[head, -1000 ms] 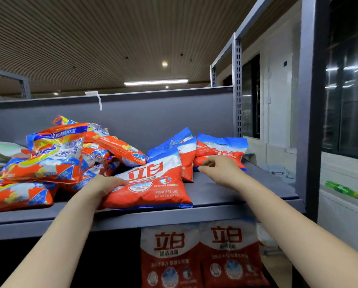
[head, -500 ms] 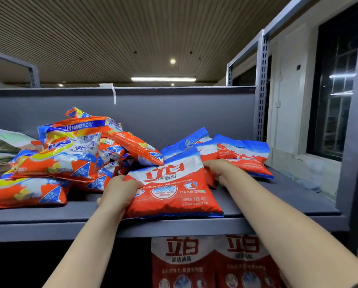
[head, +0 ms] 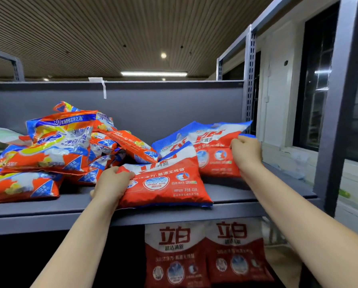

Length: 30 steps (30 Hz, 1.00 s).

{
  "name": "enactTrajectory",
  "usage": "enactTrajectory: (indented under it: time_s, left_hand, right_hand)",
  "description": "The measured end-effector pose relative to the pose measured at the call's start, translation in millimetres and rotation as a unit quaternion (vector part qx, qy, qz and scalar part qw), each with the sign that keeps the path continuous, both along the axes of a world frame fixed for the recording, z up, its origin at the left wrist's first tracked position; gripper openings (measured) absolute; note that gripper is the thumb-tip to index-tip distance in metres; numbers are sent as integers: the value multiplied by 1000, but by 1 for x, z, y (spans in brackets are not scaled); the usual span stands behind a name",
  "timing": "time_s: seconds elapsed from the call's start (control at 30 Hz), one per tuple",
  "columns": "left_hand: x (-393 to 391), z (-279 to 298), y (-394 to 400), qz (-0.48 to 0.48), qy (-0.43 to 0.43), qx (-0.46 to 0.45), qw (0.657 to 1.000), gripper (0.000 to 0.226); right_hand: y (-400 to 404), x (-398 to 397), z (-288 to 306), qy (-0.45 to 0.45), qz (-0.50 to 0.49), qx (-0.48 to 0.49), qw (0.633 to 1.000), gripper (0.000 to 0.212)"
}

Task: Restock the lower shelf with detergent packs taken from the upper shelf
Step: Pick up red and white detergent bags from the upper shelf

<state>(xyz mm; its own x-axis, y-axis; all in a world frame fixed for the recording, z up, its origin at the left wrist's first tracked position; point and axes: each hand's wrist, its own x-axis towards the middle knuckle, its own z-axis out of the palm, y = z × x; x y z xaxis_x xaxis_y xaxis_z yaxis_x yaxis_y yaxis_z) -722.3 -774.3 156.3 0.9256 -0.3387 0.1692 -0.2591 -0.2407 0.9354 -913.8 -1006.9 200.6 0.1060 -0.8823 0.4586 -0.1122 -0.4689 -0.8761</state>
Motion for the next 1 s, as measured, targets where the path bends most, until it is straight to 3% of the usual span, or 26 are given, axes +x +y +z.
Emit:
enactTrajectory:
  time_s: [0.07,0.13,0.23,0.37,0.53,0.67,0.87,1.0]
  left_hand:
    - [-2,0,1,-10,-5,-17,1000,59]
    - [-4,-1,3,-11,-10,-26,1000,53]
    - [-10,1,5,-17,-44,-39,998,31]
    - [-30,4,8,13,-152,-64,986,39]
    - [-62,-6,15,101,-290,-198,931,13]
    - [-81,-19,20,152,-345,-271,886,25]
    - [-94,-46,29,78,-331,-245,908,18]
    - [-108,-70,38,119,-329,-241,905,14]
  right_hand:
    - [4,-21,5,-7,-78,-47,996,22]
    - [10,-39,6,-35,-114,-94,988,27]
    - [26,-52,-3,-78,-102,-95,987,29]
    - [37,-52,-22,-116,-31,-40,992,26]
    - [33,-55,-24,-92,-31,-31,995,25]
    - [37,-60,-24,-83,-56,-62,993,30]
    - [47,-81,-28,-125,-79,-83,986,29]
    - [51,-104,-38,-176,-74,-126,974,31]
